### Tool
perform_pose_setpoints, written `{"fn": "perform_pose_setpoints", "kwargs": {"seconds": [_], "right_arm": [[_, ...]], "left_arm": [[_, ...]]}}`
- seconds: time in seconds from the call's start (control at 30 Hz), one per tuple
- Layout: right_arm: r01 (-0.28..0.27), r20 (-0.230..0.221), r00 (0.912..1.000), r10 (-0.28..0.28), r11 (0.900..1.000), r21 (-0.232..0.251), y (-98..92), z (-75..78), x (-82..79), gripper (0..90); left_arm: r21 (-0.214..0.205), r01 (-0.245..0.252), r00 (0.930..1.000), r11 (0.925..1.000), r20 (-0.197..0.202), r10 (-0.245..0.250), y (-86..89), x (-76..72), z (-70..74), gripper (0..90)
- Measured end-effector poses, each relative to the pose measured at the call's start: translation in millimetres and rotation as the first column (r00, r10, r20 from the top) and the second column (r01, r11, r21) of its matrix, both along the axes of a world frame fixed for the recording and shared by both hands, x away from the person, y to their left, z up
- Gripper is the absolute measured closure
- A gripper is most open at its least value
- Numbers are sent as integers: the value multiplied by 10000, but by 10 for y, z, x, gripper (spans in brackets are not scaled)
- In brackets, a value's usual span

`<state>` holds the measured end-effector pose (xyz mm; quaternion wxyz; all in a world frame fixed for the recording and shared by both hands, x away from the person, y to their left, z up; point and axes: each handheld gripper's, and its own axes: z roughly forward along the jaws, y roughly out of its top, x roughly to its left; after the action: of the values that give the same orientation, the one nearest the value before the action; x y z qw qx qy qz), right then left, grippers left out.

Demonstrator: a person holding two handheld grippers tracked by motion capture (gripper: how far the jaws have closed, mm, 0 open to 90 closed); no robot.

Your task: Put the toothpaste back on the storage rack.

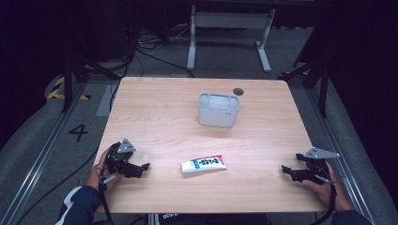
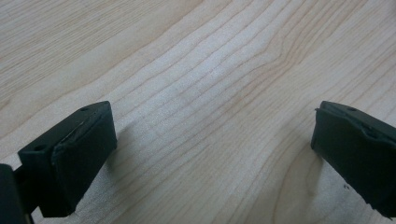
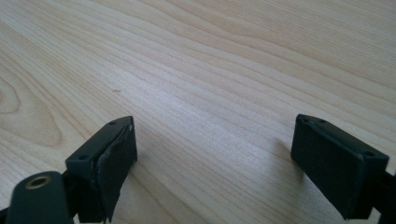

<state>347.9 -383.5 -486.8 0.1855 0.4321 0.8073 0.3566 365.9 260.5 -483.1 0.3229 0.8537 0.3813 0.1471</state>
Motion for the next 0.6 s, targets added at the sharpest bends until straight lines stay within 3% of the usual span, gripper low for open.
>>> {"fn": "perform_pose_setpoints", "kwargs": {"seconds": [0.03, 0.17, 0.23, 0.27, 0.33, 0.37, 0.43, 0.47, 0.53, 0.6], "right_arm": [[22, -2, 10000, -22, 10000, 8, 2, 0, 2, 144], [91, 6, 10000, -91, 10000, -22, 4, -1, 5, 144], [123, -1, 9999, -123, 9999, -20, 5, -1, 6, 144], [143, -4, 9999, -143, 9999, -32, 5, 0, 9, 143], [144, -4, 9999, -144, 9999, -32, 6, 0, 8, 143], [152, 4, 9999, -152, 9999, -27, 6, -1, 8, 143], [159, 2, 9999, -159, 9999, -28, 7, -1, 7, 143], [157, 0, 9999, -157, 9999, -33, 6, 0, 7, 143], [151, -1, 9999, -151, 9999, -34, 6, 0, 8, 143], [151, -9, 9999, -151, 9999, -16, 6, 0, 9, 142]], "left_arm": [[-128, -142, 9998, 9998, -123, 140, -2, -16, -5, 5], [23, 128, 9999, 9999, -1, -128, 40, -15, 1, 5], [43, -24, 9995, 10000, -321, 26, 15, -16, 16, 5], [291, 14, 9983, 9996, -583, 3, -10, 1, 44, 5], [485, 76, 9980, 9988, -630, -45, -19, 15, 62, 5], [648, 237, 9964, 9976, -834, -183, -50, 29, 82, 7], [673, 372, 9955, 9970, -890, -311, -61, 39, 84, 7], [866, 732, 9924, 9936, -1047, -640, -75, 58, 102, 10], [950, 839, 9893, 9919, -1275, -714, -90, 71, 119, 9], [932, 654, 9913, 9935, -1198, -540, -106, 70, 114, 20]]}}
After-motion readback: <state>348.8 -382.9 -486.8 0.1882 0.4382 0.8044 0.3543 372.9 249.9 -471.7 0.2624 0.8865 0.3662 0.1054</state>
